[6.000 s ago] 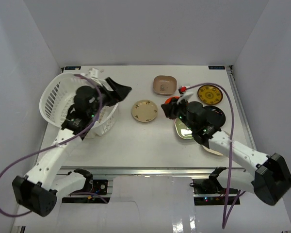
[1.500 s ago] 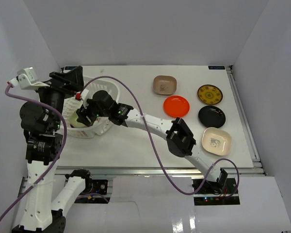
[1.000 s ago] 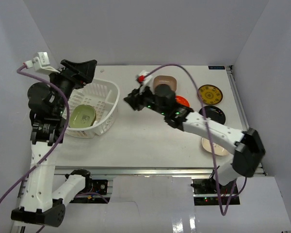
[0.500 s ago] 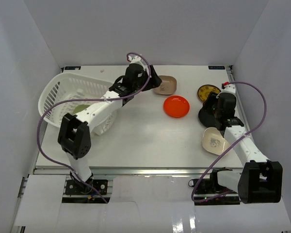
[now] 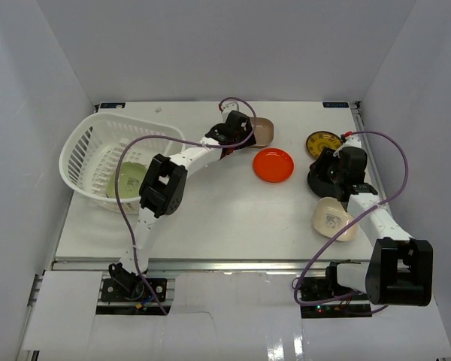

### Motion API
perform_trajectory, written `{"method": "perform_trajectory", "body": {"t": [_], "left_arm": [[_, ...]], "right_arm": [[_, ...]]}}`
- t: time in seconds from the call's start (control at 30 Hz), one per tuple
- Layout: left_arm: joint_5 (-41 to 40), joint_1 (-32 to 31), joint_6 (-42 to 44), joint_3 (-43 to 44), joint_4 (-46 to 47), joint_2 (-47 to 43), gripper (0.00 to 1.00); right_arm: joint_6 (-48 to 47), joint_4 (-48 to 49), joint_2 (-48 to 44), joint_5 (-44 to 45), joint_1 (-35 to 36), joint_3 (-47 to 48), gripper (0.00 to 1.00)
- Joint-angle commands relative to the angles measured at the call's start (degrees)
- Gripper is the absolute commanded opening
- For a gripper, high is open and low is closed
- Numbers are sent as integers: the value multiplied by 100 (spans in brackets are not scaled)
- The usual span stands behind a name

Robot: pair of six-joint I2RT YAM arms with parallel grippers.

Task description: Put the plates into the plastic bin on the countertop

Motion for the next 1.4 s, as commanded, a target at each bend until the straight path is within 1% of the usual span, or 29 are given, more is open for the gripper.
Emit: {"method": "perform_trajectory", "body": {"t": [0.0, 0.07, 0.13, 0.27, 0.3, 0.37, 0.4, 0.43, 0.5, 0.53, 0.6, 0.63, 0.7, 0.77, 0.8, 0.83, 0.87, 0.9, 0.93, 0.97, 1.0, 1.07, 1.1, 1.13, 1.2, 1.27, 1.3, 1.33, 1.37], "left_arm": [[-412, -22, 82, 966, -204, 463, 82], [-676, -5, 134, 1233, -346, 694, 80], [-877, 13, 126, 1357, -347, 870, 74], [-984, 83, 152, 1602, -321, 1152, 65], [-993, 109, 135, 1672, -329, 1204, 59], [-958, 145, 109, 1691, -321, 1302, 52], [-940, 180, 82, 1691, -321, 1319, 47], [-940, 189, 82, 1656, -329, 1337, 34], [-1010, 206, 65, 1594, -321, 1293, 22], [-1045, 215, 64, 1437, -303, 1241, 9], [-1089, 206, 73, 1200, -110, 960, 0], [-1107, 206, 91, 1077, -31, 828, 0], [-1116, 206, 126, 690, 232, 372, 0], [-1046, 206, 257, 295, 618, 3, 0], [-863, 206, 327, 154, 785, -408, 0], [-713, 189, 537, 22, 1152, -612, 0], [-590, 171, 652, -162, 1295, -988, 0], [-510, 136, 775, -190, 1357, -1158, 0], [-475, 40, 1020, -190, 1375, -1316, 0], [-439, -13, 1136, -199, 1376, -1483, 0], [-413, -57, 1224, -234, 1376, -1832, 0], [-290, -119, 1304, -365, 1630, -2229, 0], [-229, -119, 1278, -566, 1674, -2632, 0], [-193, -119, 1277, -681, 1727, -2836, 0], [-219, -119, 1260, -1005, 1710, -3232, 0], [-394, -110, 1268, -1209, 1534, -3803, 0], [-473, -110, 1321, -1488, 1490, -4005, 0], [-709, -101, 1339, -1648, 1455, -4442, 0], [-851, -93, 1400, -1814, 1281, -4673, 0]], "right_arm": [[55, 370, -201, -476, 13, -88, 55], [63, 370, -271, -494, 13, -123, 54], [107, 458, -324, -599, 30, -193, 54], [142, 519, -333, -722, 92, -237, 54], [142, 519, -324, -757, 109, -220, 54], [142, 511, -324, -810, 127, -202, 54], [151, 511, -333, -836, 162, -202, 54], [160, 528, -351, -845, 179, -211, 54], [160, 546, -368, -898, 241, -211, 54], [151, 554, -386, -933, 258, -202, 54], [134, 520, -377, -986, 398, -176, 54], [99, 476, -377, -960, 460, -150, 54], [-24, 283, -447, -706, 679, -79, 59], [-68, 11, -500, -399, 812, 0, 68], [-86, -77, -561, -327, 917, 26, 72], [-104, -165, -596, -248, 953, 52, 77], [-95, -332, -701, -21, 1057, 53, 80], [-86, -359, -781, 59, 1093, 27, 82], [-77, -447, -868, 277, 1137, -17, 86], [-51, -569, -974, 480, 1164, -174, 86], [-16, -710, -1201, 586, 1164, -254, 86], [124, -886, -1466, 938, 1173, -438, 85], [177, -1104, -1719, 1035, 1173, -605, 83], [238, -1237, -1835, 1140, 1173, -667, 80], [476, -1588, -2082, 1343, 1173, -860, 77], [773, -1844, -2152, 1431, 1173, -975, 74], [888, -1941, -2152, 1414, 1173, -1036, 73], [968, -2037, -2144, 1344, 1173, -1220, 73], [1116, -2056, -2144, 1326, 1173, -1317, 73]]}}
